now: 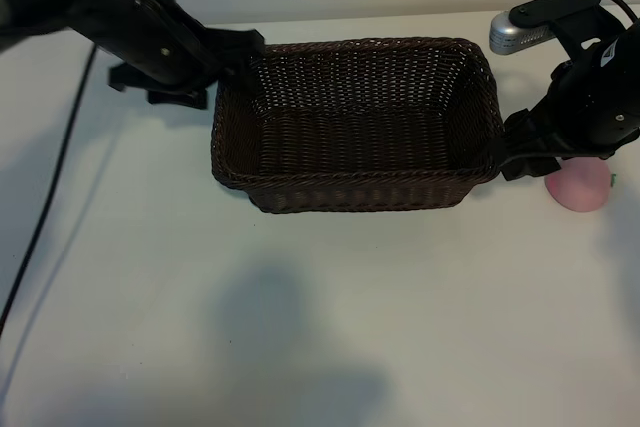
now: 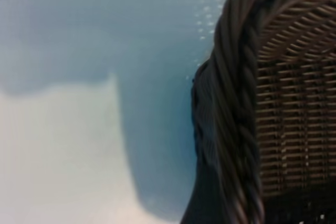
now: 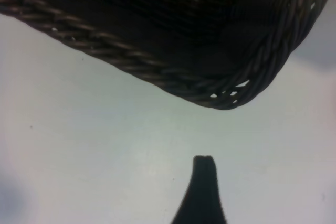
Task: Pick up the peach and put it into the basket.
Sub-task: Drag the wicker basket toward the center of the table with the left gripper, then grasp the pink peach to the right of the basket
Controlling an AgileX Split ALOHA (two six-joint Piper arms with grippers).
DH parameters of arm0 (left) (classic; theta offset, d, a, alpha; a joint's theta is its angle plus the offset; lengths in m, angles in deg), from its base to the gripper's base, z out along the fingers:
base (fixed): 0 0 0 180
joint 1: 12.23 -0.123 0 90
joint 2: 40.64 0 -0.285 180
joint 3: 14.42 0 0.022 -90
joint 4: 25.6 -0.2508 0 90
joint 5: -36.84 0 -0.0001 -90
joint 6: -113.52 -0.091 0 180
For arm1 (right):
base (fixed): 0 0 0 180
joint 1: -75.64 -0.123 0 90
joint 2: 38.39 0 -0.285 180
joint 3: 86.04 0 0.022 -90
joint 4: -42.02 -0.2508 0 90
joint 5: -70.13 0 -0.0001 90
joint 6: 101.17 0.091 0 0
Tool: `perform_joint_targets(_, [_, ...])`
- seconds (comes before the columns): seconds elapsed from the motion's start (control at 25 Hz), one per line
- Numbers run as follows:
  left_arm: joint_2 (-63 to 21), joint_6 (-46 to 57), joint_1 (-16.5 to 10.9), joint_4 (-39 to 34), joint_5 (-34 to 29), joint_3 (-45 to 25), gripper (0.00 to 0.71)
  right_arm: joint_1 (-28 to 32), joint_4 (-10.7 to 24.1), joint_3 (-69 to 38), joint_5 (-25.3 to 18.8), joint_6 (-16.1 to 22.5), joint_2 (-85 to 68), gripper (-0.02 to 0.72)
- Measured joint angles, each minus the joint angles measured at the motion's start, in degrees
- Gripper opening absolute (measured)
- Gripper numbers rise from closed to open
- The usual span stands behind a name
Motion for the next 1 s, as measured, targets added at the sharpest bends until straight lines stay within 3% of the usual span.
perform_joint_targets(0.24, [-6.83,4.15,-0.21,-12.03,-7.16,0.19,0.606,0.0,0.0,0.0,0.0,0.0,0.0,0.595])
perform_joint_targets(0.32, [-9.14,4.28,-1.41,-14.88,-10.51,0.65,0.602,0.0,0.0,0.0,0.0,0.0,0.0,0.595])
perform_joint_targets(0.44, [-12.34,2.85,-5.56,-16.3,-14.4,0.77,0.599,0.0,0.0,0.0,0.0,0.0,0.0,0.595])
perform_joint_targets(0.76, [-20.34,-5.0,-21.37,-16.97,-21.16,0.84,0.596,0.0,0.0,0.0,0.0,0.0,0.0,0.595])
perform_joint_targets(0.88, [-23.24,-6.79,-24.47,-15.6,-22.39,0.84,0.596,0.0,0.0,0.0,0.0,0.0,0.0,0.595])
perform_joint_targets(1.0, [-26.78,-9.3,-25.07,-12.21,-23.49,0.84,0.596,0.0,0.0,0.0,-0.06,0.0,0.0,0.595])
